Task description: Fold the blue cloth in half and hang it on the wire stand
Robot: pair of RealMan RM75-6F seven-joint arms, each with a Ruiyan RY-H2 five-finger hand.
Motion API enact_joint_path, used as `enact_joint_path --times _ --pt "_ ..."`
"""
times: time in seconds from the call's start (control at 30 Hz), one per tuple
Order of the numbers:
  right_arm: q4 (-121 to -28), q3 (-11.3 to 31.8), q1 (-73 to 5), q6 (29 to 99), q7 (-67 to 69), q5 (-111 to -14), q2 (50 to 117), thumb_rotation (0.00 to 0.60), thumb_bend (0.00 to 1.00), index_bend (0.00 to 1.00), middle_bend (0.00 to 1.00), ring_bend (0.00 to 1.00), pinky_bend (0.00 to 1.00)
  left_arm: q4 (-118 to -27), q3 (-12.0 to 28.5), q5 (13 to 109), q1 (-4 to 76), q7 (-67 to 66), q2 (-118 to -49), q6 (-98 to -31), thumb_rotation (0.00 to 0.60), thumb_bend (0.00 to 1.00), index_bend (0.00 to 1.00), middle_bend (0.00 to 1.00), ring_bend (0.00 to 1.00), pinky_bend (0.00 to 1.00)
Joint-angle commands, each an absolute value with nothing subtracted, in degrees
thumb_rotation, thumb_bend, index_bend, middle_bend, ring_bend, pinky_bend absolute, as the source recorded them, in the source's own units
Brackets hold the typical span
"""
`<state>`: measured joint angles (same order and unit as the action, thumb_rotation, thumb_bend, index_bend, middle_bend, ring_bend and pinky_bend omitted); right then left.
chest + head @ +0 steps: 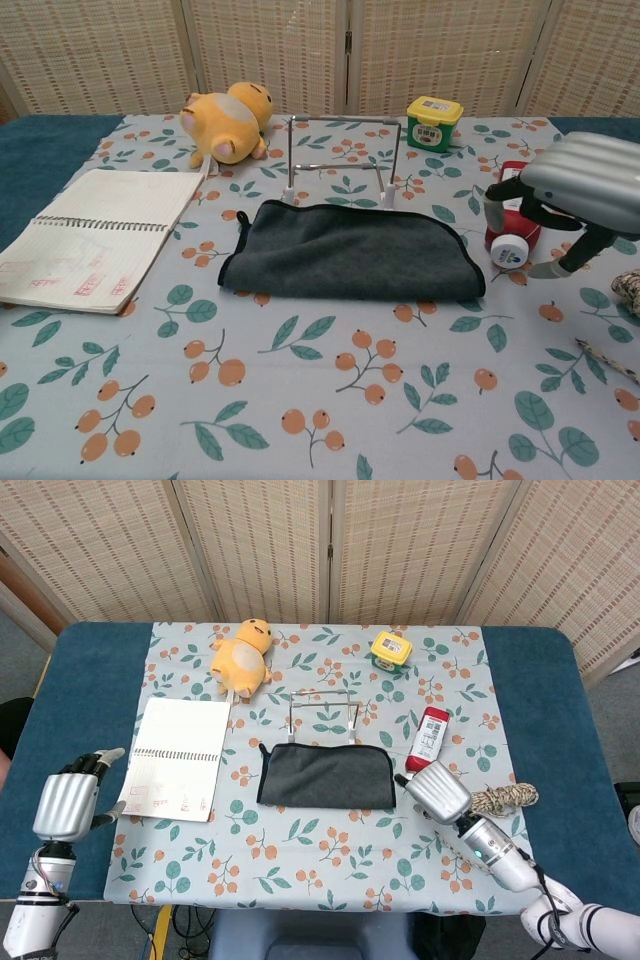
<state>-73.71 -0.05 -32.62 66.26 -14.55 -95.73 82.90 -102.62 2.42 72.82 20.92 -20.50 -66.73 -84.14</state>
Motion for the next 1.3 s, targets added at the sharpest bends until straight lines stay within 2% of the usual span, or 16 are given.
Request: enact_joint_path --times 0.03,0.5,1.3 --pt "-70.0 0.3 -33.9 64.7 -15.3 -95.8 85.3 0.6 0.09 0.45 0.89 0.8 0.95 -102.6 2.3 73.3 20.3 -20.1 -66.6 -84.1 0.6 0.18 0.21 0.28 0.26 0.44" --pt "-57.5 0.9 -37.6 63.0 -11.5 -96.4 92.9 0.6 0.09 0.45 0.89 0.8 0.95 -102.3 3.3 73.6 18.3 -19.7 -66.6 -83.1 0.6 0.18 0.21 0.28 0.26 0.44" --pt "-50.1 0.3 -40.6 61.0 -10.4 -95.7 98.1 0.6 0.09 0.46 0.89 0.8 0.95 -102.3 4.4 74.7 16.1 -19.0 -66.3 -82.1 0.6 0.18 0.21 0.26 0.25 0.44"
